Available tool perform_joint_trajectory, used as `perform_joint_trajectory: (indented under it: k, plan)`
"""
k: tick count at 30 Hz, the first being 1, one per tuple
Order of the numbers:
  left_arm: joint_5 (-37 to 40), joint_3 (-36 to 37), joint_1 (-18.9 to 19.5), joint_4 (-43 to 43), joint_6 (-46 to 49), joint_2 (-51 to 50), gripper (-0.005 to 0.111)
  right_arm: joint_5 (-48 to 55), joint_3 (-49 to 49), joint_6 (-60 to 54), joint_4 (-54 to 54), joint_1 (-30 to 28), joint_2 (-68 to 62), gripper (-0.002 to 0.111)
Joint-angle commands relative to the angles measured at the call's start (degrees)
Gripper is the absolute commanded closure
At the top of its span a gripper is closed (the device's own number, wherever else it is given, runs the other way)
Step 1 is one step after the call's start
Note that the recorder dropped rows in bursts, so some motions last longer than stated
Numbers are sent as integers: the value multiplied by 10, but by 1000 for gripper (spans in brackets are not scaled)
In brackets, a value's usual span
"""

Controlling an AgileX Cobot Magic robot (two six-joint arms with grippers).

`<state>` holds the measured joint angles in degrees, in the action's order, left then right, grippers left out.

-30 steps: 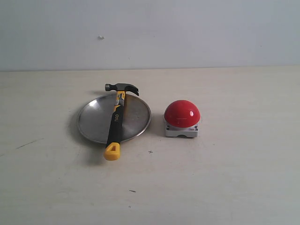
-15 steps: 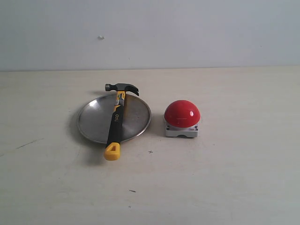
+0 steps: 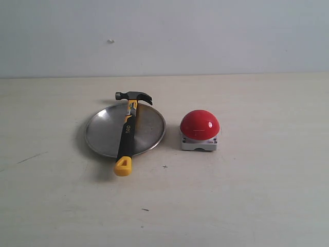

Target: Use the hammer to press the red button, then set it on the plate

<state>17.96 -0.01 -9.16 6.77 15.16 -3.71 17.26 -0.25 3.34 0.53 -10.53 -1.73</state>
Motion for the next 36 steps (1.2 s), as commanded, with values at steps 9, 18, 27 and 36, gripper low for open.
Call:
perform_joint_trajectory:
  k: [9,18,27,36]
  plan:
    - [0,0,1,-3,-5,3,107,-1,3,-3,2,-3,3,108]
    - [0,0,1,-3,-5,3,107,0,3,-3,10,-3,3,108]
    - [0,0,1,-3,-5,3,107,0,3,-3,10,-3,3,108]
    - [0,0,1,-3,-5,3,107,0,3,-3,10,-3,3,108]
